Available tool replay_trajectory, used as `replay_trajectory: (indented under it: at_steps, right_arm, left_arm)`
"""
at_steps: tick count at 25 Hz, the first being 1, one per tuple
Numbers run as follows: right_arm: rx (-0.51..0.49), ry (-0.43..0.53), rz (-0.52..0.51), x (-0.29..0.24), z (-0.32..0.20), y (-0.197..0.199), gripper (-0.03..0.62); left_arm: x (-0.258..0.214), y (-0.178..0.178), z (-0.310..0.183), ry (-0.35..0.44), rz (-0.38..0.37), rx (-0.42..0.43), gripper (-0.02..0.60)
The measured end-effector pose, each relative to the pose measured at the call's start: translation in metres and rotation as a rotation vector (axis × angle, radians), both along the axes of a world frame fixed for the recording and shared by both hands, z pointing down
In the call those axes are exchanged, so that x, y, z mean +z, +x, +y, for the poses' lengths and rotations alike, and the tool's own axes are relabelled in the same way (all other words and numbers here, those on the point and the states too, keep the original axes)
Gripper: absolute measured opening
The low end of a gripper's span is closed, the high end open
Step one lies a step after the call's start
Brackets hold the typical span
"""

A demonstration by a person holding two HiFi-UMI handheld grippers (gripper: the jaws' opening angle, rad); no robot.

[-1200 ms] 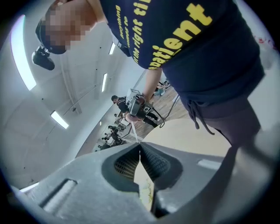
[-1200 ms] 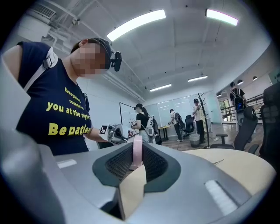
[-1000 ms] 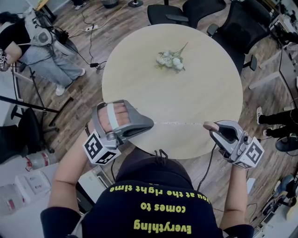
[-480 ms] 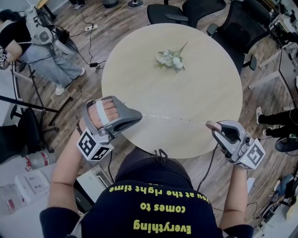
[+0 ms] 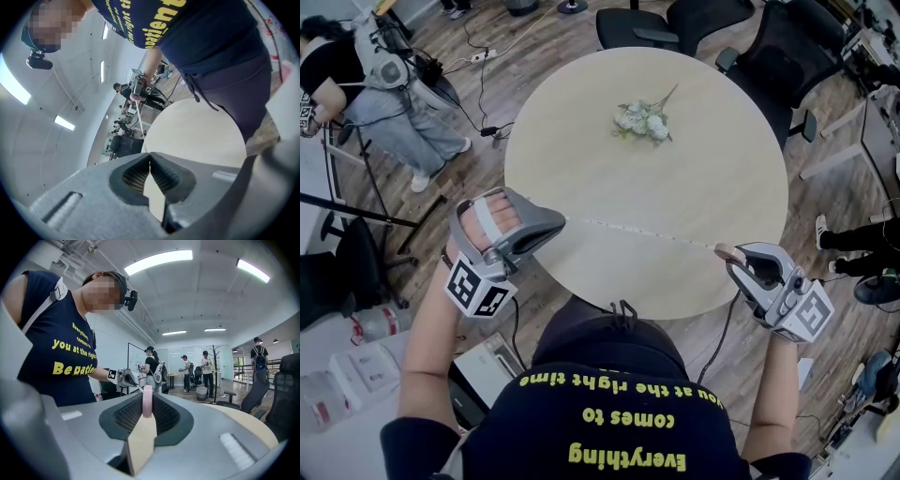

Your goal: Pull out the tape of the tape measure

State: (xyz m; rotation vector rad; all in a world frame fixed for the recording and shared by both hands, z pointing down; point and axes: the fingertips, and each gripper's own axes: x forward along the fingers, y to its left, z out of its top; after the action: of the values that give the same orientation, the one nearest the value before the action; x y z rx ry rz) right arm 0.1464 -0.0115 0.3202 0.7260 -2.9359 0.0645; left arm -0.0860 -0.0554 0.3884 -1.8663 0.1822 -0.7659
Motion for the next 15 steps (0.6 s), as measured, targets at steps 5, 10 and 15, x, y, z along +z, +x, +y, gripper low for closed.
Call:
replay_trajectory:
  at_steps: [5,10,15]
  right_arm:
    - [0.011,-0.005,0.024,0.003,0.000,0.002,0.080]
    - [0.024,-0.002,0.049,0.004,0.000,0.004,0.081]
    - [0.036,0.008,0.068,0.007,-0.001,0.006,0.081]
  left_arm:
    - [0.004,-0.011,-0.005,-0.007,-0.011,-0.035,0.006]
    - [0.008,-0.024,-0.011,-0.016,-0.019,-0.071,0.006]
    - [0.011,-0.030,-0.014,-0.021,-0.024,-0.092,0.006]
